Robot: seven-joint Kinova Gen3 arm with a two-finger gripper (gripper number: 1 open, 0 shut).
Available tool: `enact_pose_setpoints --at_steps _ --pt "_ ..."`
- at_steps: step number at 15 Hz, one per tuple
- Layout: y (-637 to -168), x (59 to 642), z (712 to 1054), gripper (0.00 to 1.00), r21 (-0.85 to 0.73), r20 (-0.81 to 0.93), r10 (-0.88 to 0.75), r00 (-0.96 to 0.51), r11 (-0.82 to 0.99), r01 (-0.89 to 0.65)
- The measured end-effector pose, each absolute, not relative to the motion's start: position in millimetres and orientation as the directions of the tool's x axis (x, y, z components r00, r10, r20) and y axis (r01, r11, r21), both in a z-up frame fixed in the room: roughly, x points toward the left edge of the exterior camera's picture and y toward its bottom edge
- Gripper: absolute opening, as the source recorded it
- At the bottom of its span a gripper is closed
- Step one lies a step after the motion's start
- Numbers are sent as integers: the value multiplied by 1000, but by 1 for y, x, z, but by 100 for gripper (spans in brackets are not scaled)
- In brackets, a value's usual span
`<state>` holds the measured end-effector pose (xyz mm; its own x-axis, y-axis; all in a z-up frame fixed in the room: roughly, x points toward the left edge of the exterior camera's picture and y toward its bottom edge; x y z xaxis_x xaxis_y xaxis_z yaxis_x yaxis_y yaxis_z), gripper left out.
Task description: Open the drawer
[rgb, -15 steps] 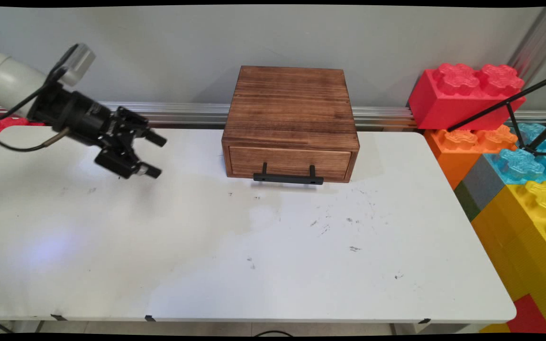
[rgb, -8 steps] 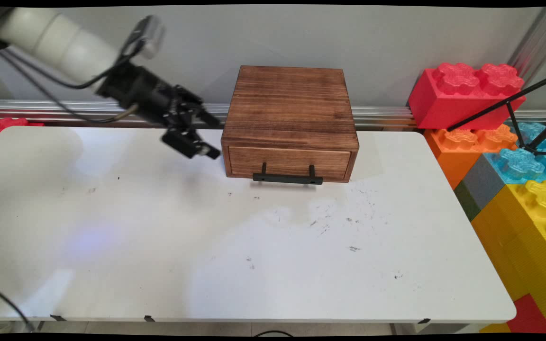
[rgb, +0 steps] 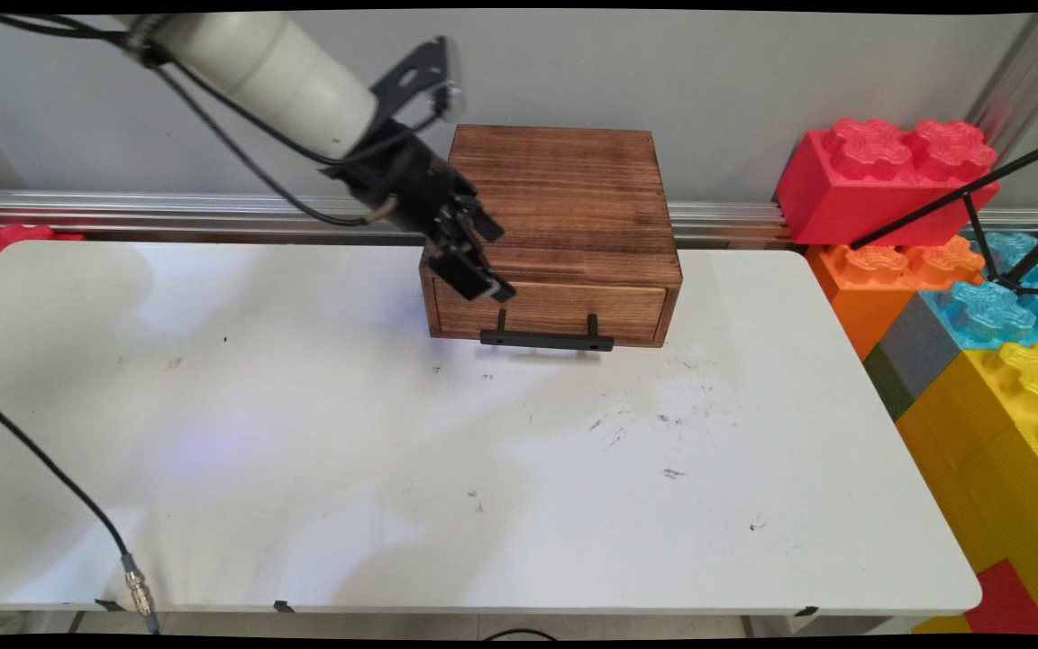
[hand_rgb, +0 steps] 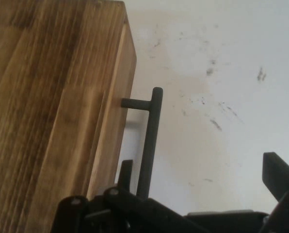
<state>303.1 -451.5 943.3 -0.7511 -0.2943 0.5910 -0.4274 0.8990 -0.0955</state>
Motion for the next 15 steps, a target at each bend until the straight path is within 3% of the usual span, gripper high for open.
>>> enact_pose_setpoints --at_steps 15 --pt "-494 226 852 100 -187 405 -253 -878 917 -351"
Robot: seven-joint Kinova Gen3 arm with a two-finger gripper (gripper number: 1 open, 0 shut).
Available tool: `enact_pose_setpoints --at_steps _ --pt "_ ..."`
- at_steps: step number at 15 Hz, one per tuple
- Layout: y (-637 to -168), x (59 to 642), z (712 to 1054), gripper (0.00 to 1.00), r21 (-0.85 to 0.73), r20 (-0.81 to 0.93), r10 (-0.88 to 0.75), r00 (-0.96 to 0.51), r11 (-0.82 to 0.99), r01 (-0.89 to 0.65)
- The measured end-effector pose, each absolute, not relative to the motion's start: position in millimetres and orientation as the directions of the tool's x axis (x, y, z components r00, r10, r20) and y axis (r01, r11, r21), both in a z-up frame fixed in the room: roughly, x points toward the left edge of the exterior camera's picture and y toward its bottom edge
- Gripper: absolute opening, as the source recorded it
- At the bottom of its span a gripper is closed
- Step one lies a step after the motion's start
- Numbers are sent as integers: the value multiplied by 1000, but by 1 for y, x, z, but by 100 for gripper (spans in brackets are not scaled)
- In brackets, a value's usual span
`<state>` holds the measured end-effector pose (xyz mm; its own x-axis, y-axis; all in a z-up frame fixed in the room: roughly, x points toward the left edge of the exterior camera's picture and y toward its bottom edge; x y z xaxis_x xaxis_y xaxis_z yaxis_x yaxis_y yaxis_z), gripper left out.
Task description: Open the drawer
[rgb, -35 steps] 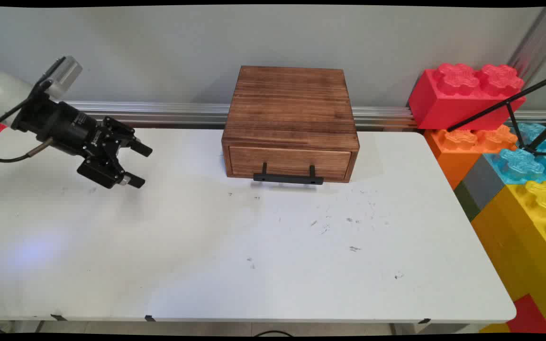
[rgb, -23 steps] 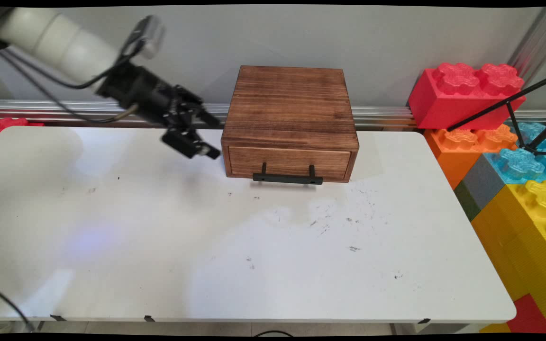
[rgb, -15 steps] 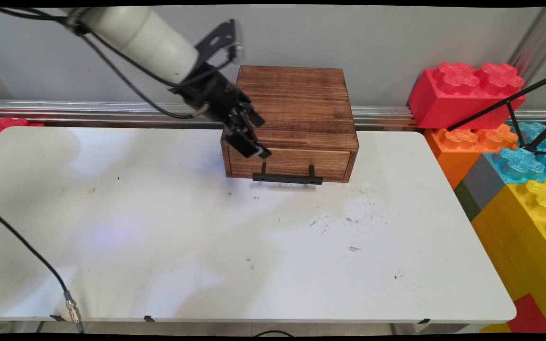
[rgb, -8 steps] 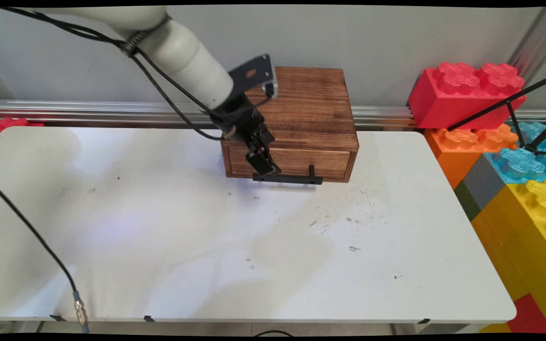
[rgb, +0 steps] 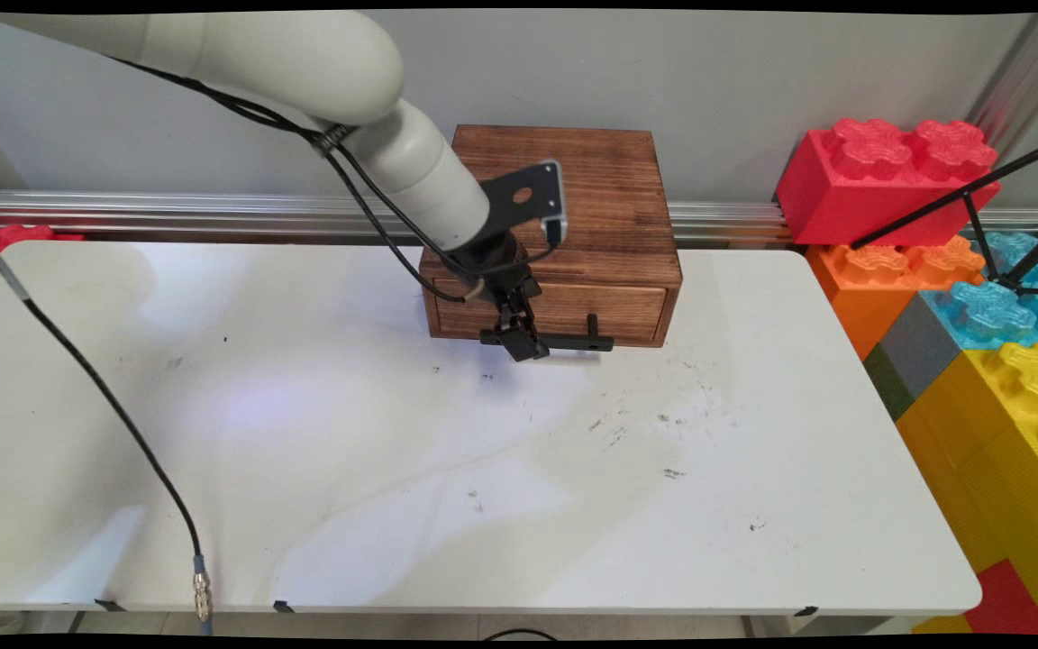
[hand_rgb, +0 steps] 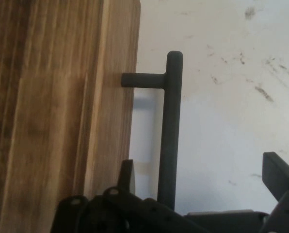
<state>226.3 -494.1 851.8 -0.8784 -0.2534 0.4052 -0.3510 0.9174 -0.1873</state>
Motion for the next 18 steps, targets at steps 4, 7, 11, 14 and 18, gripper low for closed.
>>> enact_pose_setpoints --at_steps 4,7,11,14,18 --pt "-499 216 833 100 -199 380 -222 -898 929 -314" --pt "-502 210 820 100 -209 363 -197 -911 935 -286" --pt "-505 206 807 100 -219 347 -167 -923 942 -253" --pt "-505 203 799 100 -222 338 -148 -929 947 -231" --pt "-506 202 789 100 -224 330 -131 -935 951 -212"
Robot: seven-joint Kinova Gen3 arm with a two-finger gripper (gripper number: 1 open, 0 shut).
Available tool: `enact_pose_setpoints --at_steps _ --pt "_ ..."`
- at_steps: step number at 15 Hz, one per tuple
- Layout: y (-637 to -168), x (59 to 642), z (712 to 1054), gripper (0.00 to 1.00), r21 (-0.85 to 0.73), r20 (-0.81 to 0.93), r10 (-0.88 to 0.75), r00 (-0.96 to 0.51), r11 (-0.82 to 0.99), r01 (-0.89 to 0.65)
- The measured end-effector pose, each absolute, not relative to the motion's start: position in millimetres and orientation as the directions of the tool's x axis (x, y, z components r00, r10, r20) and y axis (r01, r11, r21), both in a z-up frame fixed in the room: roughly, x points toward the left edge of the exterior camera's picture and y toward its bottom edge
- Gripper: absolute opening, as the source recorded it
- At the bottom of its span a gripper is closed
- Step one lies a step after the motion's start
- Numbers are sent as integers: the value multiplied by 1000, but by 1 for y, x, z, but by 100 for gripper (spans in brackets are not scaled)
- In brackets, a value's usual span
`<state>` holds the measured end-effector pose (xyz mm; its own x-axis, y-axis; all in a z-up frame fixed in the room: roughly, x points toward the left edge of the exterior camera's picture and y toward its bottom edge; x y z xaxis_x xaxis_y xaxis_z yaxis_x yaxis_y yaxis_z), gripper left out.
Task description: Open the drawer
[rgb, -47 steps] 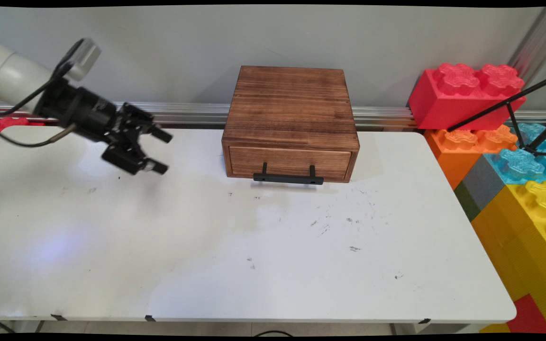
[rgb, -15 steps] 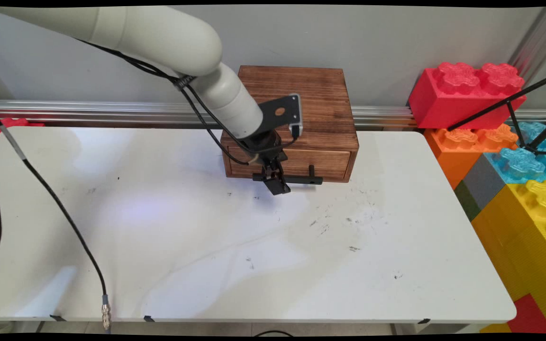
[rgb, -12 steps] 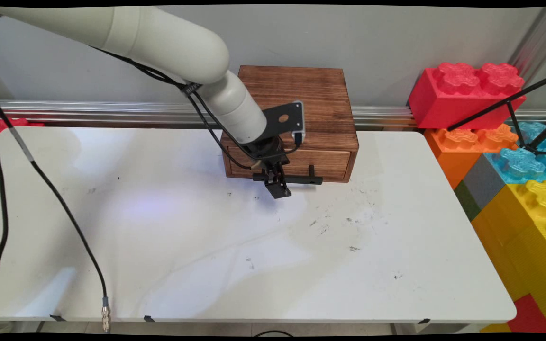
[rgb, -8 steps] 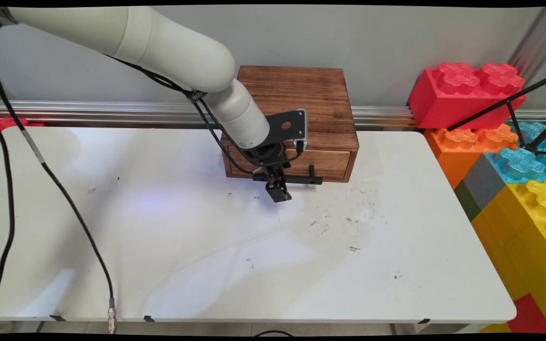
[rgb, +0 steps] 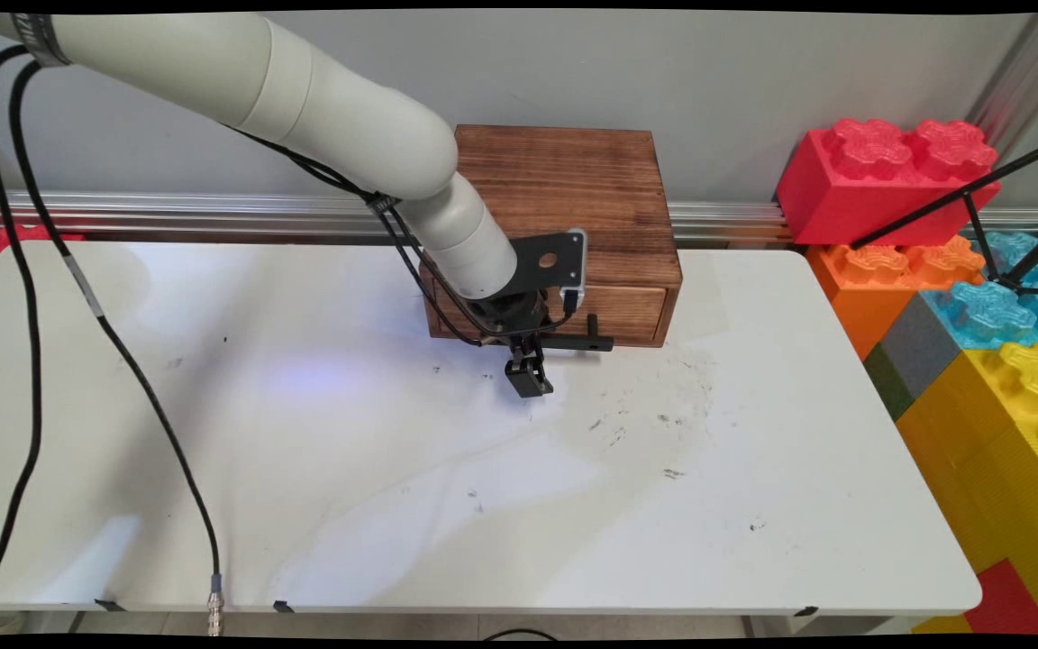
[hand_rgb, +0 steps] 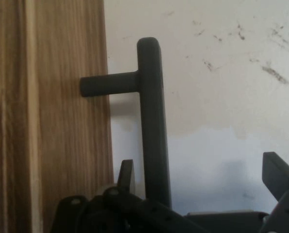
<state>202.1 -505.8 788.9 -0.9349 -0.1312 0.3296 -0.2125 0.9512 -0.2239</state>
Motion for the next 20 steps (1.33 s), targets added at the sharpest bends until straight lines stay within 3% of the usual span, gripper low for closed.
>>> enact_pose_setpoints --at_steps 20 --pt "-500 201 773 100 -188 360 -148 -921 956 -227"
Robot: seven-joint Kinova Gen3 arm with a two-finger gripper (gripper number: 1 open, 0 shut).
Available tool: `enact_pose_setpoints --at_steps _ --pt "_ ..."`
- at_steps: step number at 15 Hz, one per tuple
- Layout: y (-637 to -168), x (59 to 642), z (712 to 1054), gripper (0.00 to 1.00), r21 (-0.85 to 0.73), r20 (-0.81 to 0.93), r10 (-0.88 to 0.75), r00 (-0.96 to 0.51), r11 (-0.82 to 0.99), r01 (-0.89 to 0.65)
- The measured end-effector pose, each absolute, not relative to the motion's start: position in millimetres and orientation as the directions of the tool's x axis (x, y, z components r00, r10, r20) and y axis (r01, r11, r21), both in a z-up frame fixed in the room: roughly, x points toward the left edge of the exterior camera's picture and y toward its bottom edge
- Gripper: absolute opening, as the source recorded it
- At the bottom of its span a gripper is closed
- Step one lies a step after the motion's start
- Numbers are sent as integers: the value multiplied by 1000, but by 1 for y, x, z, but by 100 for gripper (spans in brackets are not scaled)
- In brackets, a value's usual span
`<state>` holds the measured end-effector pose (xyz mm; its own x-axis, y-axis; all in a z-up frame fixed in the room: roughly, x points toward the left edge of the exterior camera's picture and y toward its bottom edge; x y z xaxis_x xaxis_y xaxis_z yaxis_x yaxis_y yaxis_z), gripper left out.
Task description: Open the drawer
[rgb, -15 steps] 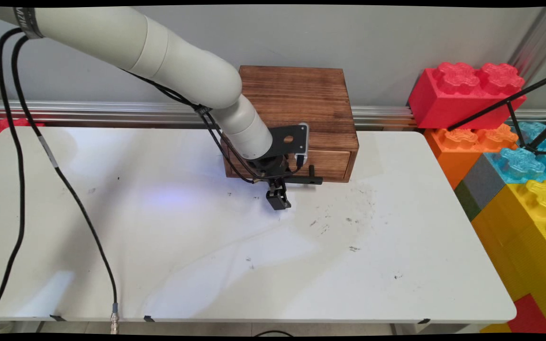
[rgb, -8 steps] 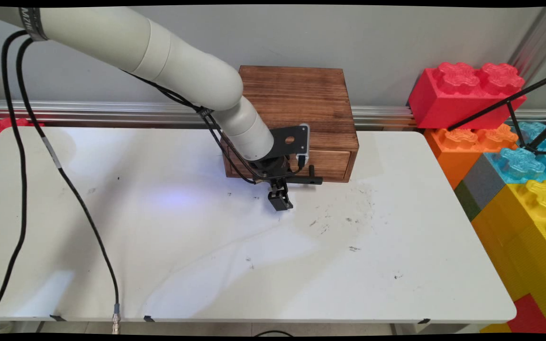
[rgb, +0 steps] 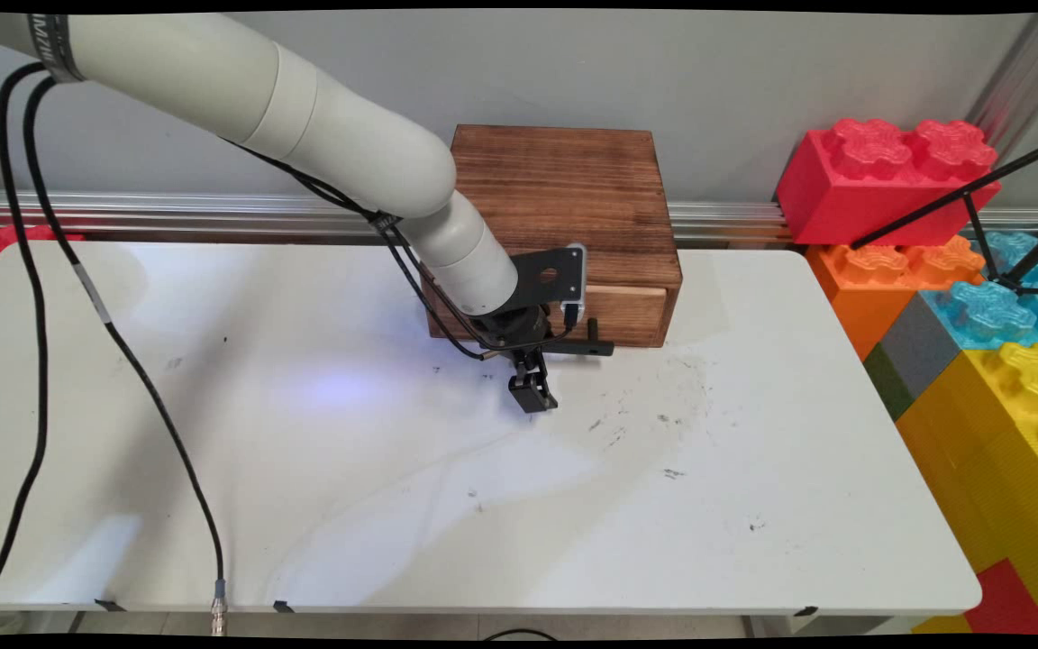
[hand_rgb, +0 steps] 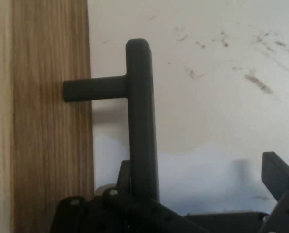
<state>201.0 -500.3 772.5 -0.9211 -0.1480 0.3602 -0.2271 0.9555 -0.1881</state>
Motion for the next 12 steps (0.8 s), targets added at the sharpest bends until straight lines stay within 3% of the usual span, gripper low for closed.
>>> enact_pose_setpoints --at_steps 12 --pt "-440 195 778 100 -122 396 -193 -898 958 -259"
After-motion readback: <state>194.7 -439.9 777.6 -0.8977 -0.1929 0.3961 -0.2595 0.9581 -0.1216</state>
